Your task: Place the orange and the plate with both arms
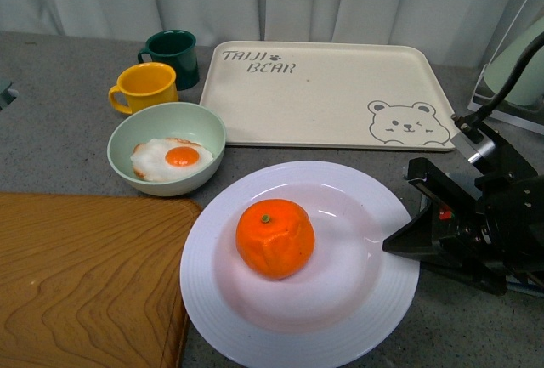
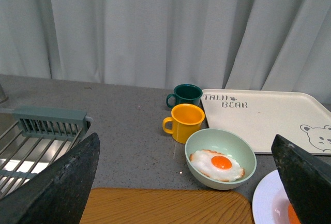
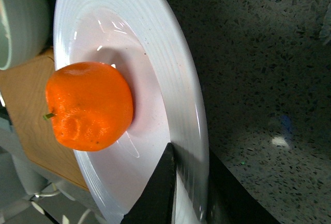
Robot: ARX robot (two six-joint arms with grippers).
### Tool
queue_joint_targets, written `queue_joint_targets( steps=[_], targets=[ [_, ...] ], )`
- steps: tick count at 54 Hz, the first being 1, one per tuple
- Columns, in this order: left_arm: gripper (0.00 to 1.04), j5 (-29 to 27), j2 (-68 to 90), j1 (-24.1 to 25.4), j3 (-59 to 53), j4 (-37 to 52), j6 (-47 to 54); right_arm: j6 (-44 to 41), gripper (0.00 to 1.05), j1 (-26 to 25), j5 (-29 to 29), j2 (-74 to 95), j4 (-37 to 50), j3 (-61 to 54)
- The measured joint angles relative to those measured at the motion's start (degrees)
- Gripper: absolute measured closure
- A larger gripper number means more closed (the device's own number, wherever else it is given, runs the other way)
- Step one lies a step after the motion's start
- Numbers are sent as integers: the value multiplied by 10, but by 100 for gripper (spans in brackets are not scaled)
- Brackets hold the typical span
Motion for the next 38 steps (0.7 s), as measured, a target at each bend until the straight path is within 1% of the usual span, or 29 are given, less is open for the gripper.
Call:
queue_joint_targets(
  steps=[6, 10, 12, 17, 26, 38],
  targets=[
    [7, 0, 0, 0, 0, 0, 0, 51, 102, -18, -41, -13, 82, -36],
    [7, 0, 0, 0, 0, 0, 0, 85, 103, -34, -59, -19, 143, -63],
    [7, 0, 0, 0, 0, 0, 0, 92, 103, -38, -64, -21, 160, -70],
    [7, 0, 0, 0, 0, 0, 0, 120, 103, -60, -77, -25, 235, -91],
    [7, 0, 0, 0, 0, 0, 0, 142, 104, -91, -84, -25, 315, -96],
    [7, 0, 0, 0, 0, 0, 0, 170, 104, -113, -117, -24, 379, -59]
  ],
)
